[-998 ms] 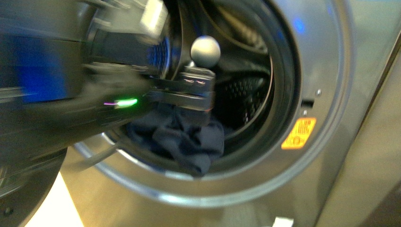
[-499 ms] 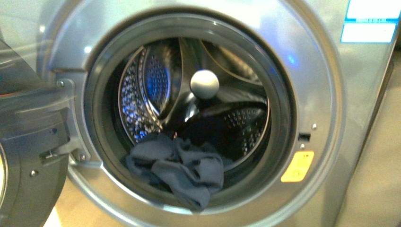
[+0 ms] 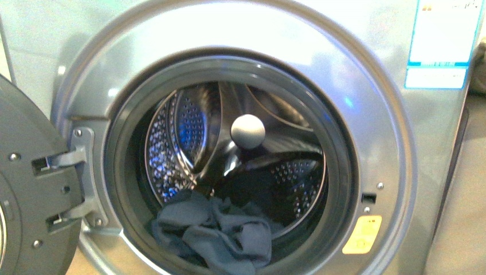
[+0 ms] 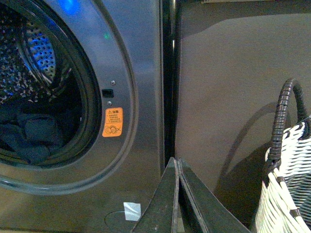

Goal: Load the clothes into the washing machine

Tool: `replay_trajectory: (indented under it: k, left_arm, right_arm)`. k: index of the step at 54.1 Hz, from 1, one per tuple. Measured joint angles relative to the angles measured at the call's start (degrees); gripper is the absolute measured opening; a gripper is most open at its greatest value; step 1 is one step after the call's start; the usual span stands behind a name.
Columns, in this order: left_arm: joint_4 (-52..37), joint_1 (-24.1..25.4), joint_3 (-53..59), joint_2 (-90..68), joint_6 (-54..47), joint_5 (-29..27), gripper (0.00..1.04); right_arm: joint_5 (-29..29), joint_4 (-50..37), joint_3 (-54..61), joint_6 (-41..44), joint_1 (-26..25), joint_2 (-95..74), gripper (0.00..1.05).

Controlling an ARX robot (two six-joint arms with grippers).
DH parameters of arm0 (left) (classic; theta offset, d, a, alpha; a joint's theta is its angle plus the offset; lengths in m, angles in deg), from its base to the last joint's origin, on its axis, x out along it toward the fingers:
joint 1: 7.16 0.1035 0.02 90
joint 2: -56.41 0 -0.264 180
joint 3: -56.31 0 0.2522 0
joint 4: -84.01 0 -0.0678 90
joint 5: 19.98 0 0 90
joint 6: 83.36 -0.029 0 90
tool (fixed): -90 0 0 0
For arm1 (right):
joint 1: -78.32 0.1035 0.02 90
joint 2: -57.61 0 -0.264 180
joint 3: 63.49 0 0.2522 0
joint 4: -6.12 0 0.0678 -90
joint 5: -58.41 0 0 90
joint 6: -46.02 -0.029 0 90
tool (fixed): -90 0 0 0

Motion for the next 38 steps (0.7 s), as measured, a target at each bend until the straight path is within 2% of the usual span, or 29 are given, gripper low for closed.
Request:
replay_trajectory:
  k: [2, 7, 11, 38]
  left_arm:
    - [0.5, 0.4, 0.3, 0.7, 0.0, 0.5, 0.04]
    - [2.3, 5.1, 1.4, 3.4, 0.0, 6.2, 0.04]
    - [3.8, 6.7, 2.1, 5.8, 0.0, 6.4, 0.04]
    - [12.5, 6.8, 4.6, 17.8, 0.0, 6.7, 0.04]
  right_arm:
    - [0.0, 0.0, 0.0, 0.0, 0.0, 0.0, 0.02]
    - [0.0, 0.0, 0.0, 0.0, 0.0, 0.0, 0.02]
    - [0.0, 0.0, 0.0, 0.0, 0.0, 0.0, 0.02]
    - [0.0, 0.0, 0.0, 0.0, 0.0, 0.0, 0.02]
